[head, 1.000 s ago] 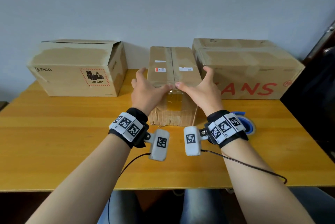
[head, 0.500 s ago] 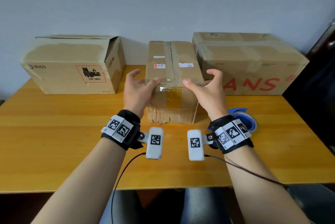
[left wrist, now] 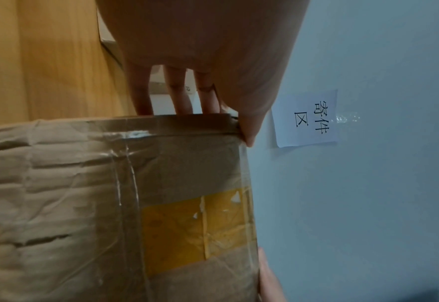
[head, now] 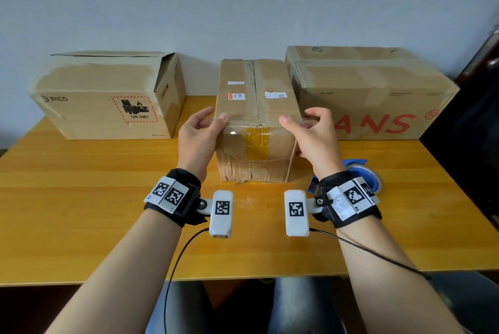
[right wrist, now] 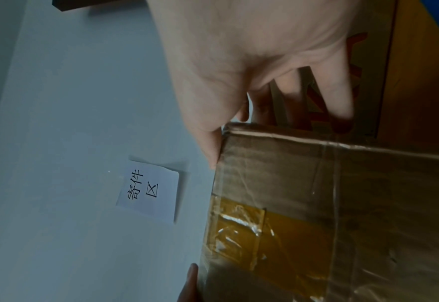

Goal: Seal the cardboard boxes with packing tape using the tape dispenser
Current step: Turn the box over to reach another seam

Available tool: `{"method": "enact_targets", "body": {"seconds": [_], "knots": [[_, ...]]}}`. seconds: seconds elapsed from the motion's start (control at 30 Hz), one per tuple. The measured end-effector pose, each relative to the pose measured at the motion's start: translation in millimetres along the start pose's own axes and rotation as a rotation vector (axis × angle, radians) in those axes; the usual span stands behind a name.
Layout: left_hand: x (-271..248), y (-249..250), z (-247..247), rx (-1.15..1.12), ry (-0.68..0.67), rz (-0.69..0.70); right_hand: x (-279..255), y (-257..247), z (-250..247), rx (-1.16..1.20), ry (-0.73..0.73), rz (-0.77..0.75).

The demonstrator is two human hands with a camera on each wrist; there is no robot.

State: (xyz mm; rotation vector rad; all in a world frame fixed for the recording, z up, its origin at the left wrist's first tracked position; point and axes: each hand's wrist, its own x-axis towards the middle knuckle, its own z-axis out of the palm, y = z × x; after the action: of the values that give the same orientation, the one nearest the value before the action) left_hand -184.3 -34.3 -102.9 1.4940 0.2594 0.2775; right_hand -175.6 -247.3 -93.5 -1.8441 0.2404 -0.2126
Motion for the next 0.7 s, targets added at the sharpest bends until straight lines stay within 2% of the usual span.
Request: {"method": "enact_targets", "body": {"seconds": [0.23,0.37,0.47,0.6,0.7], "knots": [[1.8,-23.5,-8.8,-0.148,-0.082,-0.123,-2.0,-2.5,-1.7,-0.022,0.0,-0.024],[2.5,-35.6,-2.3,-0.039,-0.163,-0.078,-3.7,-3.5,-2.7,-0.03,-0.014,-0.045],[5.0,-39.5,-0.7,0.039,-0.203,-0.103,-4.1,-4.1,-3.2,-0.025,-0.015,-0.047],[2.1,-39.0,-5.4,0.117,-0.155,-0.226,-4.9,-4.6,-1.8,-0.016,-0.024,-0.043],[-1.7,-20.7,-4.1,0.103,-0.078,-0.239,-5.7,-4.3,-0.6,-0.001,-0.024,-0.035]]}}
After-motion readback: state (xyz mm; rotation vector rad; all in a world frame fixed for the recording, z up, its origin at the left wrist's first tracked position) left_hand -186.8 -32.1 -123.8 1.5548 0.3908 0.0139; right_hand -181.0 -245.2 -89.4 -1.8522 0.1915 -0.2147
